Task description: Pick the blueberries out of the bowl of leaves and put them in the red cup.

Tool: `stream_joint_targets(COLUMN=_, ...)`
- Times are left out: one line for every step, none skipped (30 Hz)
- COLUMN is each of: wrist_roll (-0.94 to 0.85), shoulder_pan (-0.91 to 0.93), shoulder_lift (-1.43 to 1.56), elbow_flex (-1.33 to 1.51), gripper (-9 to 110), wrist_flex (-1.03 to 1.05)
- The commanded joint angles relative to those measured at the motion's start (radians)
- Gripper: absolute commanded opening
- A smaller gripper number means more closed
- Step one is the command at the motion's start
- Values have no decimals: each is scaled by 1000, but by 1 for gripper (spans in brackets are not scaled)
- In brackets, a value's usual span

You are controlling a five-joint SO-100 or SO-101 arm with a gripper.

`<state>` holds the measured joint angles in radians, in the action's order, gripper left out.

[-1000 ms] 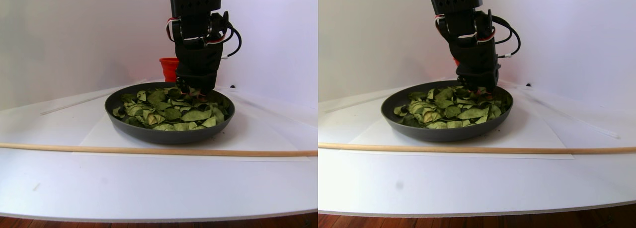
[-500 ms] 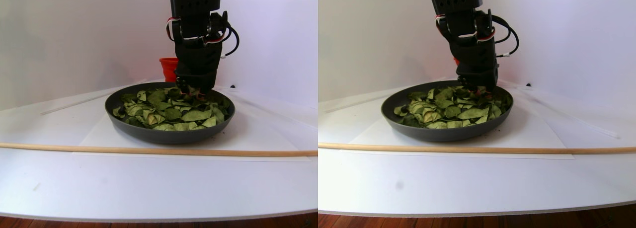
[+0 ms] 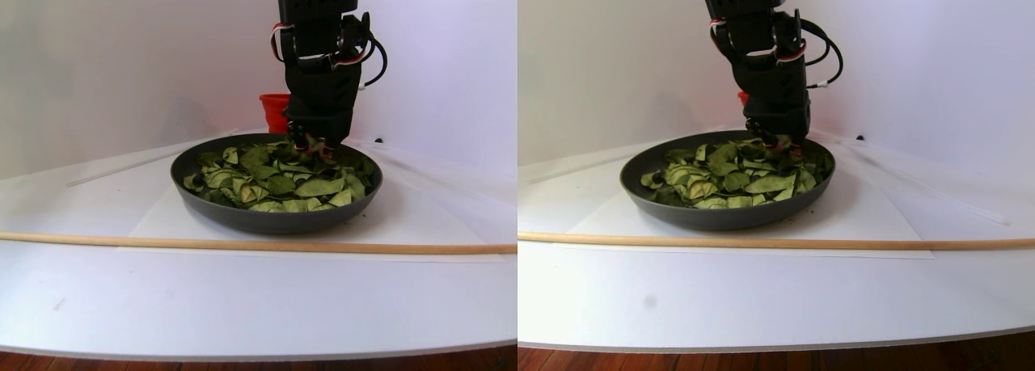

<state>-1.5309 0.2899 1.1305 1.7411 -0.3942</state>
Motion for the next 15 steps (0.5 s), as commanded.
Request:
stream_joint_targets(wrist_roll=-11, shoulder_pan=37, shoulder_lift=158, elbow_flex=9, gripper=10, wrist_flex=-3)
stream_joint_targets(wrist_roll=-11, shoulder_pan=37, shoulder_lift=166, elbow_flex=14, gripper=10, wrist_flex=-2)
stream_joint_targets(wrist_roll=-12, shoulder_pan=37, shoulder_lift=178, elbow_flex=18, gripper=10, wrist_flex=5)
stream_joint_targets(wrist_roll=-14, shoulder_pan=37, shoulder_lift=187, elbow_flex=23, gripper=10, wrist_flex=12)
stream_joint_targets(wrist_roll=-15, shoulder_pan=38, shoulder_lift=193, elbow_flex=26, gripper=10, wrist_flex=15)
stream_joint_targets(wrist_roll=-17, shoulder_pan=38, shoulder_lift=201, elbow_flex=29, gripper=10, wrist_flex=18)
stream_joint_targets(wrist_roll=-17, shoulder_pan=40, shoulder_lift=207, elbow_flex=32, gripper=10, wrist_flex=23)
stream_joint_targets(wrist_roll=-17, shoulder_pan=40, shoulder_lift=213, elbow_flex=34, gripper=10, wrist_flex=29)
stream_joint_targets(wrist_roll=-17, shoulder_pan=40, shoulder_lift=219, elbow_flex=34, gripper=10, wrist_flex=35)
stream_joint_targets(wrist_roll=-17, shoulder_pan=41, shoulder_lift=225, elbow_flex=37, gripper=10, wrist_flex=40)
stream_joint_targets(wrist_roll=-20, shoulder_pan=41, shoulder_lift=230, elbow_flex=40, gripper=10, wrist_flex=41)
stream_joint_targets(wrist_roll=-20, shoulder_pan=43, shoulder_lift=235, elbow_flex=43, gripper=10, wrist_flex=44)
stream_joint_targets(wrist_roll=-21, shoulder_pan=43, shoulder_lift=241, elbow_flex=48, gripper=10, wrist_flex=48)
stream_joint_targets(wrist_roll=-25, shoulder_pan=43, shoulder_lift=249, elbow_flex=52, gripper=10, wrist_flex=54)
stream_joint_targets(wrist_roll=-28, shoulder_pan=43, shoulder_lift=255, elbow_flex=58, gripper=10, wrist_flex=58)
